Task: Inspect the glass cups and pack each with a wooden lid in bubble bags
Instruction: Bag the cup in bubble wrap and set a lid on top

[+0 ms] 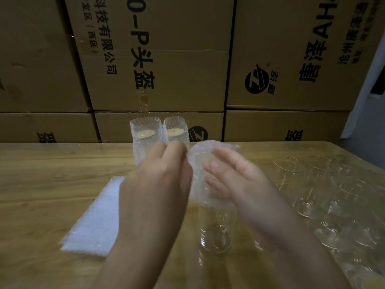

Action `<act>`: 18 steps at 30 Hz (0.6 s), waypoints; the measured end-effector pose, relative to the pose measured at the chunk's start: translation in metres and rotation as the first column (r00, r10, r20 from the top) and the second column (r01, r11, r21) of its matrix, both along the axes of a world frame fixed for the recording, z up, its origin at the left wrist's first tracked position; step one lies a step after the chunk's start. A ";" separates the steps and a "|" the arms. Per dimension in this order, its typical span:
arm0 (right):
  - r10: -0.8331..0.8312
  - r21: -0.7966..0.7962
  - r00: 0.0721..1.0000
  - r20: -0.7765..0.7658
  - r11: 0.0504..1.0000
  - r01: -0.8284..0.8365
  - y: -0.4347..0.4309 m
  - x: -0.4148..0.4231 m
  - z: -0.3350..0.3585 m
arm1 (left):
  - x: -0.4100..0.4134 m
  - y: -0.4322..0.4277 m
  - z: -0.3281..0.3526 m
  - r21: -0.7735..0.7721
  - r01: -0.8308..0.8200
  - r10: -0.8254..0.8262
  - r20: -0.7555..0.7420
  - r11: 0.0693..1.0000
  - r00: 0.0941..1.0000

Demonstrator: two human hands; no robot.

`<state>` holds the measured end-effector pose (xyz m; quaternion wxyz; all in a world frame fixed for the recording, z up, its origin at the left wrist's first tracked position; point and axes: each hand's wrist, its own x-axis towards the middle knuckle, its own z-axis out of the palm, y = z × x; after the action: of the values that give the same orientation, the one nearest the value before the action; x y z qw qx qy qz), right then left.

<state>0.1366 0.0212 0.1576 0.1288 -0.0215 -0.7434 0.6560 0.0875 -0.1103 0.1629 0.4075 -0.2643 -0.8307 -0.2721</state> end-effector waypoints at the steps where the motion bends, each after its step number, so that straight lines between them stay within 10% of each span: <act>1: -0.008 0.078 1.000 -0.017 0.997 0.010 0.001 0.004 0.002 | 0.000 -0.010 0.003 0.003 -0.044 0.043 0.041 0.999 0.998; 7: 0.018 0.331 0.962 -0.273 0.941 0.076 -0.002 0.013 0.010 | -0.012 -0.025 0.007 0.120 -0.012 -0.022 0.274 0.993 0.962; 13: -0.092 0.160 0.791 -0.604 0.959 0.234 0.007 0.010 0.012 | -0.014 -0.032 0.012 0.353 0.060 -0.179 0.313 0.934 0.933; 18: -0.257 0.589 0.939 -0.228 0.732 0.343 0.023 -0.007 -0.007 | -0.014 -0.036 0.013 0.400 0.091 -0.216 0.279 0.912 0.935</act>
<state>0.1292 0.0444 0.1510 0.2814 -0.0550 -0.8937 0.3452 0.0737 -0.1461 0.1762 0.2889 -0.1983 -0.7927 -0.4988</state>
